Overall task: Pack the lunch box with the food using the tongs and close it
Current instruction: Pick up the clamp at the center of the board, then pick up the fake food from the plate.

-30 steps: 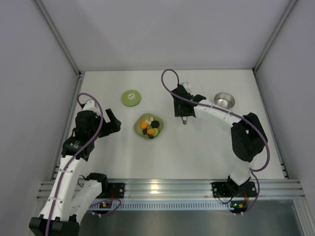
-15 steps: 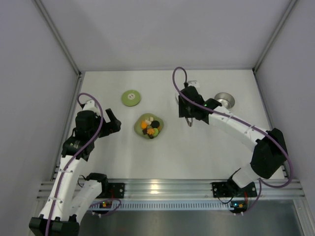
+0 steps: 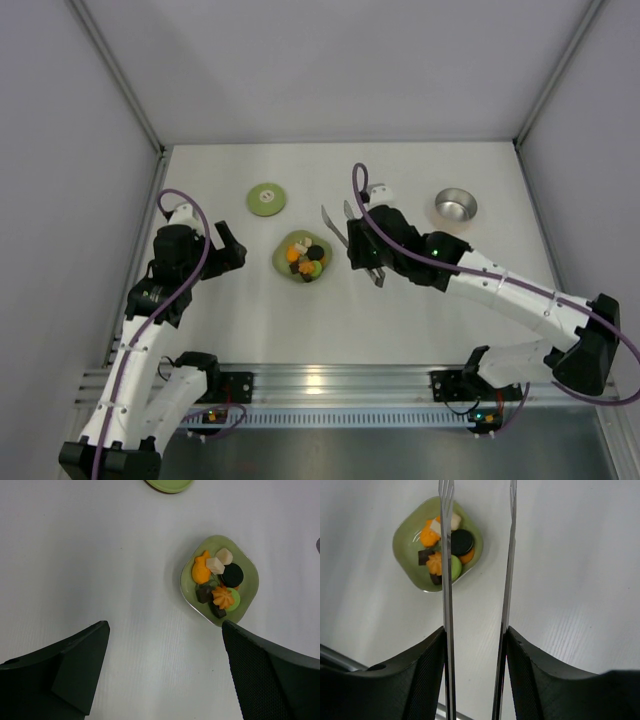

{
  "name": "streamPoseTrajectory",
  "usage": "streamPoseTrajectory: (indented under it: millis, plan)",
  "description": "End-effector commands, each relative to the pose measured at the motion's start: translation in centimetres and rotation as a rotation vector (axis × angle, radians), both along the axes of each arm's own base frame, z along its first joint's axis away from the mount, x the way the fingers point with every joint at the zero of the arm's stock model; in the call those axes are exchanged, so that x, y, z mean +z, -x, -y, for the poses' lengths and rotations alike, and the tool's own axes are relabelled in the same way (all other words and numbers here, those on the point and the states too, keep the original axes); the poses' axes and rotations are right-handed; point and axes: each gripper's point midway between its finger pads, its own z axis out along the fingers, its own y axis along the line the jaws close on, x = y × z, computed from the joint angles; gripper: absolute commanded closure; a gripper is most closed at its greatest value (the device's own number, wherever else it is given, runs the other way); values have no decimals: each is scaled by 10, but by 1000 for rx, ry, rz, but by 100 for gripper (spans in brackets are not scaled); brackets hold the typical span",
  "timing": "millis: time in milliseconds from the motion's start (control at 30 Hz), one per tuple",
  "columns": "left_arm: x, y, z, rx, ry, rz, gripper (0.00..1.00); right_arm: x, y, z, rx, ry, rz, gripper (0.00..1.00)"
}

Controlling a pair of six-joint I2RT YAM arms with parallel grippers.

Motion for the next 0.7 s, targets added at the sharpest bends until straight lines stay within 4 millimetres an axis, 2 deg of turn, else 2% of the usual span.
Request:
streamPoseTrajectory:
  millis: [0, 167, 233, 333, 500, 667]
  plan:
    - [7, -5, 1, -5, 0, 32, 1, 3, 28, -13, 62, -17, -13, 52]
    - [6, -4, 1, -2, -2, 31, 1, -7, 48, -32, 115, -13, -33, 52]
    - [6, -4, 2, -5, -2, 31, 1, -21, 55, -41, 138, 11, -52, 51]
    - [6, -4, 2, -6, -1, 29, 1, -28, 63, -51, 163, 26, -60, 50]
    - [6, -4, 3, -10, -2, 29, 1, -38, 64, -67, 180, 56, -68, 50]
    - [6, -3, 4, -12, -1, 29, 1, -50, 63, -72, 183, 83, -83, 50]
